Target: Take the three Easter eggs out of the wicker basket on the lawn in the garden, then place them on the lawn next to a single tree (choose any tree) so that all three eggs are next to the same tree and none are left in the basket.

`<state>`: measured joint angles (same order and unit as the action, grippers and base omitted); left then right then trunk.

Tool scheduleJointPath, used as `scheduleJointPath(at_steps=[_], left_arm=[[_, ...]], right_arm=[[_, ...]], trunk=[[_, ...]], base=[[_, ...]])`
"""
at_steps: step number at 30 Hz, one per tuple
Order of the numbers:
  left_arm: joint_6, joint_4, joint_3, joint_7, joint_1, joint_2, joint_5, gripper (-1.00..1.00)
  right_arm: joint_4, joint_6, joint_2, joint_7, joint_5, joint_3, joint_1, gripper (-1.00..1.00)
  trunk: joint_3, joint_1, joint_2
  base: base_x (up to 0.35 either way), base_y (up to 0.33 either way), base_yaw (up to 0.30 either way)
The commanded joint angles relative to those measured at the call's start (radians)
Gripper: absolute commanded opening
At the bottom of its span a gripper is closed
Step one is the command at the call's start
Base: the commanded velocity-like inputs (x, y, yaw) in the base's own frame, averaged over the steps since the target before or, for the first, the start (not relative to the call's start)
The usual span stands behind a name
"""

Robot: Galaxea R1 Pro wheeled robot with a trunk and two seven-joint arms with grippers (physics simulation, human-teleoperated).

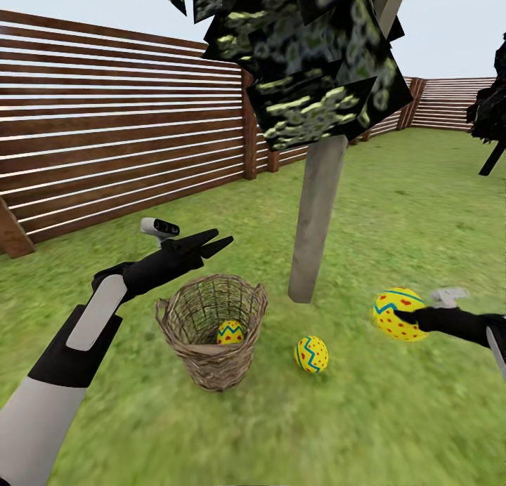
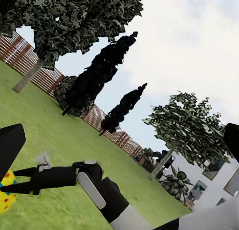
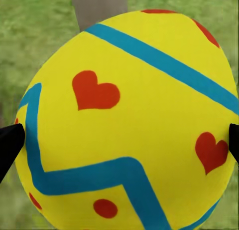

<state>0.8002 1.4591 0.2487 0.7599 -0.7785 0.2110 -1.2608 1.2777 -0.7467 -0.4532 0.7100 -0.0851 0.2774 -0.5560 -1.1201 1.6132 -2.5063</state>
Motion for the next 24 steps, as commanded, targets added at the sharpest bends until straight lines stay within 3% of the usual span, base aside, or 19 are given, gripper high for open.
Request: scheduleJointPath(at_steps=[1,3,5,7,10,13,15,17,21,24], left_arm=[[0.005,0.000,0.001,-0.001,-0.001,0.001,-0.006,1.00],[0.005,0.000,0.001,-0.001,-0.001,0.001,-0.006,1.00],[0.005,0.000,0.001,-0.002,-0.001,0.000,-0.006,1.00],[0.005,0.000,0.002,-0.002,-0.001,0.000,-0.006,1.00],[0.005,0.000,0.003,-0.005,-0.001,0.000,-0.006,1.00],[-0.004,-0.001,0.004,-0.008,-0.001,-0.001,-0.005,1.00],[-0.040,-0.001,0.004,-0.008,-0.001,-0.001,-0.006,1.00],[-0.049,-0.001,0.004,-0.007,-0.001,0.000,-0.006,1.00],[-0.050,0.000,0.004,-0.005,-0.001,0.001,-0.006,1.00],[-0.050,0.000,0.004,-0.005,-0.001,0.001,-0.006,1.00]], right_arm=[[-0.019,0.023,0.001,-0.032,-0.008,0.000,-0.001,-1.00],[-0.089,0.126,0.022,-0.128,-0.012,-0.004,-0.001,-1.00],[-0.154,0.205,0.060,-0.199,-0.013,-0.017,-0.001,-1.00],[-0.253,0.333,0.124,-0.345,-0.025,-0.081,-0.002,-1.00],[-0.389,0.465,0.177,-0.502,-0.029,-0.146,-0.004,-1.00],[-0.478,0.526,0.231,-0.564,-0.031,-0.161,-0.010,-1.00],[-0.516,0.546,0.238,-0.586,-0.031,-0.193,-0.011,-1.00],[-0.624,0.630,0.255,-0.655,-0.031,-0.254,-0.016,-1.00],[-0.675,0.663,0.268,-0.682,-0.030,-0.267,-0.019,-1.00],[-0.679,0.662,0.295,-0.687,-0.031,-0.279,-0.019,-1.00]], trunk=[[-0.001,0.000,0.000],[-0.001,0.000,0.000],[-0.001,0.000,0.000],[-0.001,0.000,0.000],[-0.001,0.000,0.000],[-0.001,0.000,0.000],[-0.001,0.000,0.000],[-0.001,0.000,0.000],[-0.001,0.000,0.000],[-0.001,0.000,0.000]], base=[[0.000,0.000,-0.001],[0.000,0.000,0.000],[0.000,0.000,0.000],[0.000,0.000,0.000],[0.000,0.000,0.000],[0.000,0.000,0.000],[0.000,0.000,0.000],[0.000,0.000,0.000],[0.028,-0.013,0.000],[0.227,-0.177,0.000]])
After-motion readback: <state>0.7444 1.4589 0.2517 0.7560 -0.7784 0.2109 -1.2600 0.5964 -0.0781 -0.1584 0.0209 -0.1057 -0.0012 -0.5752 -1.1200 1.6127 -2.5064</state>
